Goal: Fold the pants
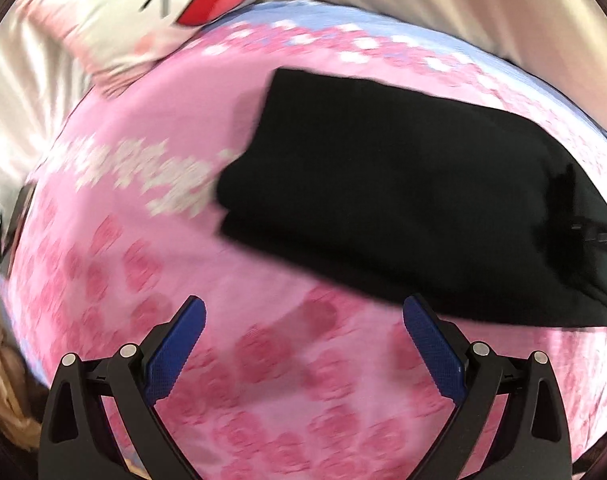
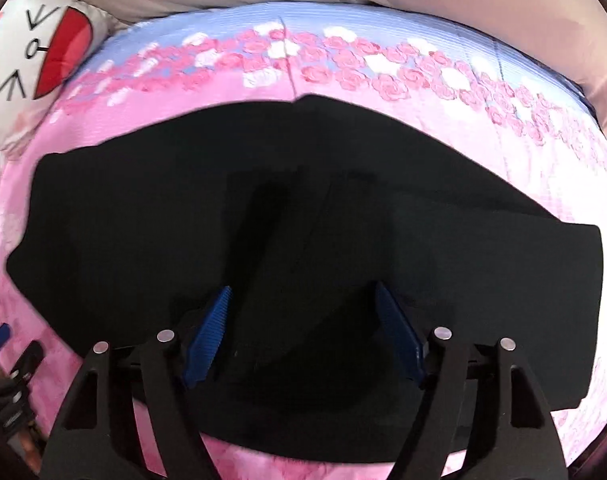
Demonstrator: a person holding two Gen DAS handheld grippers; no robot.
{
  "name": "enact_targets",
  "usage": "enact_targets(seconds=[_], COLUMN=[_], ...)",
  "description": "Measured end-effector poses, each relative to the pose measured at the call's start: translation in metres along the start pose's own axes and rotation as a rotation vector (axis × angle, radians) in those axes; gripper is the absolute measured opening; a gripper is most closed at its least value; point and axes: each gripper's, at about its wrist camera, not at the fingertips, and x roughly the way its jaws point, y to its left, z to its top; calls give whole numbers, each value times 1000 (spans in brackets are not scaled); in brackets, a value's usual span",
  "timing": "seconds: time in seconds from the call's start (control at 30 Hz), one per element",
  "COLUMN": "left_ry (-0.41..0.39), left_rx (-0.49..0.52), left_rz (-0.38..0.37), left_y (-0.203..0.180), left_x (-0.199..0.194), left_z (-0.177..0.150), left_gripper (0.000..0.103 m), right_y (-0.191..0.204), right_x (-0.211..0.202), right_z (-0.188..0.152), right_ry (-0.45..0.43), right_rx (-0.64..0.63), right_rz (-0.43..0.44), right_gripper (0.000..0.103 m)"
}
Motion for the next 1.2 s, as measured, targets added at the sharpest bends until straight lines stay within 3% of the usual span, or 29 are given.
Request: enact_targets(seconds=[0.1, 0.17, 0.23, 0.33, 0.5, 0.6, 0.7, 0.77, 0.8, 0.87, 0.97, 1.07, 1.13, 1.2], left_ry=[-19, -23, -21, -9, 12, 14, 5, 7, 16, 26, 37, 34, 42, 49], left_rx=[43, 54, 46, 38, 28, 19, -7, -49, -77, -113, -149, -151, -148, -137], left_rz=[-11, -11, -14, -13, 3, 16, 41, 51, 61, 77, 97, 101, 113, 126], left_y=[-13, -14, -12, -11, -6, -3, 11, 26, 36, 50, 69, 81, 86, 88], left_x=[-2, 0, 1, 4, 14, 14, 10, 8, 10, 12, 14, 16, 21, 24], left_z=[5, 9, 9, 7, 8, 6, 4, -1, -5, -11, -19, -20, -19, -19], left_gripper=[98, 98, 98, 98, 98, 98, 98, 98, 98, 98, 98, 98, 98, 98], right_y=[6, 3, -4, -17, 26, 43, 54, 84, 106, 154, 224, 262, 271, 274], right_x=[2, -1, -5, -16, -17, -11, -58, -84, -89, -86, -64, -29, -12, -8], right_z=[-2, -2, 0, 7, 3, 1, 3, 4, 4, -1, -11, -13, -15, -12], right_ry=[-22, -24, -19, -8, -4, -23, -133, -177, -175, -162, -133, -61, -18, -36], right_rx=[-56, -46, -15, 74, -44, -129, -175, -285, -364, -525, -717, -768, -772, -777], right_rz=[-42, -35, -31, 49, 91, 62, 85, 148, 188, 260, 281, 227, 203, 212], right_gripper=[63, 51, 28, 23, 24, 51, 51, 65, 76, 76, 74, 64, 66, 66])
